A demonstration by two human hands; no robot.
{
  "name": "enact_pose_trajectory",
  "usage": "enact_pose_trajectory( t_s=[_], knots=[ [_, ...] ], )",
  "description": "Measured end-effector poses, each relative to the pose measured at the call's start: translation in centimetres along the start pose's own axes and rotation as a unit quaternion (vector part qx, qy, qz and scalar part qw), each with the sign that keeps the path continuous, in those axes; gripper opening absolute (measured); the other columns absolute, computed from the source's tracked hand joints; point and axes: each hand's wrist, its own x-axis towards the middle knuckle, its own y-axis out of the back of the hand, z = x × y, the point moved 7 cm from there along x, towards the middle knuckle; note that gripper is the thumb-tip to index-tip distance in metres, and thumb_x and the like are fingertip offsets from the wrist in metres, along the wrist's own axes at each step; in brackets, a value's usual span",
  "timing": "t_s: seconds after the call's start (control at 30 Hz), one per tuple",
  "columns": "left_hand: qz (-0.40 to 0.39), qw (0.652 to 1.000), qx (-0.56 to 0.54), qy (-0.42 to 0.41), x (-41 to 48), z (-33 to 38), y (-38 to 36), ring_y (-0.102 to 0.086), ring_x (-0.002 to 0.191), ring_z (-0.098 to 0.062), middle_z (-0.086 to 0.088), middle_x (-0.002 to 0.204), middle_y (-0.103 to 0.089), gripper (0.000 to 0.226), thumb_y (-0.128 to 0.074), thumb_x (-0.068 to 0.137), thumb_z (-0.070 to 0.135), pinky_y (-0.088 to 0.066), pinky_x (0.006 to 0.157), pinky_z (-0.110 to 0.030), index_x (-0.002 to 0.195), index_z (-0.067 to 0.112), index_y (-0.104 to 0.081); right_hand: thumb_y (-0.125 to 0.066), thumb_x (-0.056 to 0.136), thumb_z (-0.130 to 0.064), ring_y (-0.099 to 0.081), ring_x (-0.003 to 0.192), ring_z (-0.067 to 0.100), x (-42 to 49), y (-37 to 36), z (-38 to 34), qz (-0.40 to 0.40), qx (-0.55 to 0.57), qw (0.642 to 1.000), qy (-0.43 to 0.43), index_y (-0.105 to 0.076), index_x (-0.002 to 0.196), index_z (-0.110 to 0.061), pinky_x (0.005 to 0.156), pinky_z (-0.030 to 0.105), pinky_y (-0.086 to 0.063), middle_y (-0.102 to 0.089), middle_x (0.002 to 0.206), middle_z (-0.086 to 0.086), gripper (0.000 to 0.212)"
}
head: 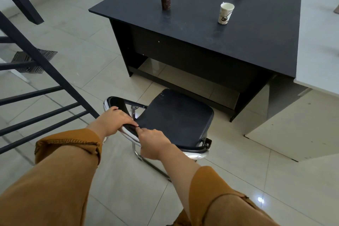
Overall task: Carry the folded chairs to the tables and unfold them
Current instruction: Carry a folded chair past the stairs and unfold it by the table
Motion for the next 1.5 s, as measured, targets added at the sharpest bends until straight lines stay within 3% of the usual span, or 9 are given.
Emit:
enact_pose_trajectory(
  t_s=[0.13,0.23,0.4,0.57,0.73,1.0,1.3,1.43,1.5],
  knots=[
    [0.031,0.999,-0.016,-0.019,0.0,-0.8,-0.5,-0.045,0.129,-0.009,0.015,0.135,-0.053,0.061,-0.056,0.088,0.008,-0.027,0.113,-0.034,0.135,0.044,-0.04,-0.054,0.081,-0.01,-0.057,0.088,0.033,0.4,0.2,-0.5,0.001,0.005,1.0,-0.016,-0.033,0.14,-0.006,0.067,0.037,-0.041,-0.055,0.114,0.013,0.062],
    [0.05,0.995,-0.021,-0.082,0.4,-0.2,-0.4,-0.052,0.121,-0.009,0.015,0.129,-0.057,0.056,-0.058,0.087,0.015,-0.037,0.106,-0.032,0.134,0.042,-0.042,-0.054,0.082,-0.013,-0.057,0.093,0.032,-0.5,0.1,-0.1,0.003,0.007,0.999,-0.034,-0.031,0.143,-0.011,0.074,0.039,-0.047,-0.055,0.119,0.011,0.065],
    [0.02,0.981,-0.018,-0.19,1.2,-0.4,-0.4,-0.056,0.116,-0.015,0.008,0.13,-0.057,0.07,-0.057,0.084,0.008,-0.049,0.096,-0.035,0.14,0.043,-0.034,-0.049,0.084,-0.009,-0.058,0.094,0.03,-0.9,-0.3,0.4,0.019,-0.02,0.993,-0.114,-0.02,0.149,-0.024,0.073,0.039,-0.047,-0.057,0.116,0.009,0.072],
    [-0.005,0.973,0.009,-0.232,1.3,-2.3,-0.7,-0.058,0.111,-0.019,0.004,0.129,-0.058,0.079,-0.056,0.085,0.002,-0.05,0.095,-0.034,0.143,0.047,-0.027,-0.045,0.087,-0.008,-0.059,0.096,0.034,0.2,-0.1,-1.4,0.049,0.006,0.981,-0.189,-0.028,0.145,-0.022,0.077,0.041,-0.048,-0.059,0.117,0.01,0.062],
    [-0.011,0.972,0.031,-0.234,1.5,-6.8,-1.1,-0.058,0.11,-0.016,0.009,0.129,-0.058,0.08,-0.054,0.085,0.0,-0.051,0.09,-0.031,0.14,0.052,-0.028,-0.044,0.088,-0.005,-0.06,0.095,0.036,3.8,0.2,-4.4,0.084,0.016,0.969,-0.233,-0.032,0.142,-0.017,0.069,0.038,-0.041,-0.06,0.114,0.012,0.057],
    [0.046,0.98,0.038,-0.191,0.9,-12.8,-3.2,-0.04,0.134,-0.012,0.013,0.141,-0.048,0.076,-0.046,0.086,-0.006,-0.025,0.109,-0.04,0.137,0.05,-0.035,-0.045,0.087,-0.01,-0.059,0.093,0.033,10.2,0.1,-8.8,0.097,-0.028,0.976,-0.191,-0.035,0.139,-0.008,0.066,0.036,-0.038,-0.062,0.108,0.013,0.054],
    [0.096,0.987,0.008,-0.128,-0.8,-13.2,-4.2,-0.05,0.124,-0.016,0.011,0.135,-0.054,0.076,-0.045,0.088,-0.008,-0.031,0.105,-0.038,0.137,0.049,-0.036,-0.052,0.084,-0.007,-0.052,0.067,0.025,10.6,0.4,-9.2,0.029,-0.052,0.989,-0.136,-0.041,0.133,-0.012,0.057,0.032,-0.04,-0.063,0.092,0.009,0.051],
    [0.078,0.993,-0.004,-0.086,-1.1,-13.5,-4.7,-0.052,0.118,-0.02,0.006,0.131,-0.056,0.07,-0.045,0.092,-0.002,-0.034,0.103,-0.037,0.141,0.046,-0.031,-0.057,0.087,-0.01,-0.061,0.079,0.024,11.1,1.1,-8.4,0.008,-0.051,0.994,-0.099,-0.039,0.138,-0.017,0.07,0.035,-0.053,-0.064,0.102,0.009,0.055],
    [0.063,0.996,-0.011,-0.062,-1.0,-13.5,-4.9,-0.052,0.118,-0.021,0.003,0.129,-0.056,0.066,-0.047,0.094,0.003,-0.036,0.102,-0.038,0.142,0.045,-0.029,-0.058,0.088,-0.01,-0.062,0.086,0.024,11.4,1.6,-7.9,0.0,-0.049,0.996,-0.079,-0.035,0.142,-0.019,0.073,0.032,-0.053,-0.063,0.109,0.008,0.06]
  ],
)
